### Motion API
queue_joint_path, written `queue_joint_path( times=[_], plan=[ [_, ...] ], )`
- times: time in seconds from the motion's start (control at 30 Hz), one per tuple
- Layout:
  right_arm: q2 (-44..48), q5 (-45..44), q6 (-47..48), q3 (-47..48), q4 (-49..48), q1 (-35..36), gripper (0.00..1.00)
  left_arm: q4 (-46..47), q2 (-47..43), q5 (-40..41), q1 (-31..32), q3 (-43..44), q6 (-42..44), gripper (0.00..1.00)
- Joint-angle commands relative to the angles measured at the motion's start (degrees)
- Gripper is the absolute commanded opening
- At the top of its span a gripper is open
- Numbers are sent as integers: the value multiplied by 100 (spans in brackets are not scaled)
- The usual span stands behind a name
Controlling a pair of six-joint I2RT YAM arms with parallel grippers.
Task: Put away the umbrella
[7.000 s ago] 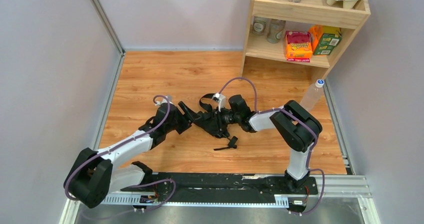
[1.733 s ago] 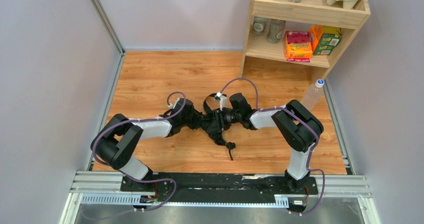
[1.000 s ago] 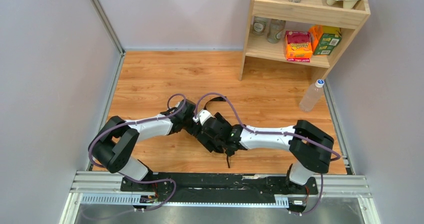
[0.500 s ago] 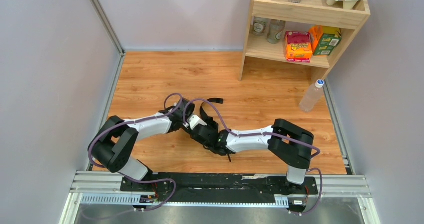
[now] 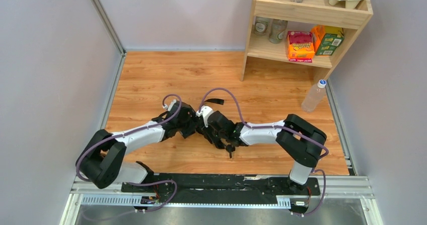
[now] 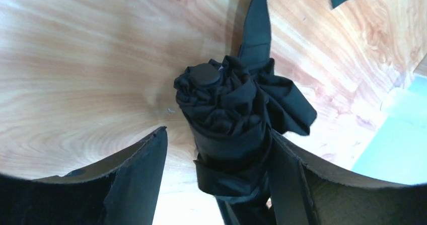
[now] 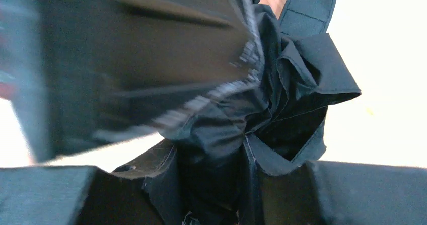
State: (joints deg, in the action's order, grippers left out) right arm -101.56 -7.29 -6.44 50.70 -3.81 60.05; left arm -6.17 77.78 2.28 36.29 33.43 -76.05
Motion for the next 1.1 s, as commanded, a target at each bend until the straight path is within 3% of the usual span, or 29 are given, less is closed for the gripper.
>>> queue_joint_path(
  times=[0.0, 0.2, 0.37, 0.57, 0.77, 1.07],
  plan=[
    [-637, 1720, -560, -631, 514, -713, 0, -33, -674, -79, -315, -65, 1337, 77],
    [-698, 2837, -841, -728, 66, -1355, 0, -314, -1519, -43, -492, -100, 1786, 77],
    [-900, 3540, -1070, -702, -119, -1742, 0, -96, -1485, -421, -509, -214, 1445, 78],
    [-1112, 4139, -1360, -719, -488, -2085, 0, 800, -494, -896, -509, -232, 803, 78],
    [-1156, 4271, -1369, -658, -480, -2103, 0, 1872, 184, -1037, -500, -144, 706, 79],
    [-1305, 4587, -1413, -561, -550, -2112, 0, 1497, 1080, -914, -369, 146, 548, 79]
  ],
)
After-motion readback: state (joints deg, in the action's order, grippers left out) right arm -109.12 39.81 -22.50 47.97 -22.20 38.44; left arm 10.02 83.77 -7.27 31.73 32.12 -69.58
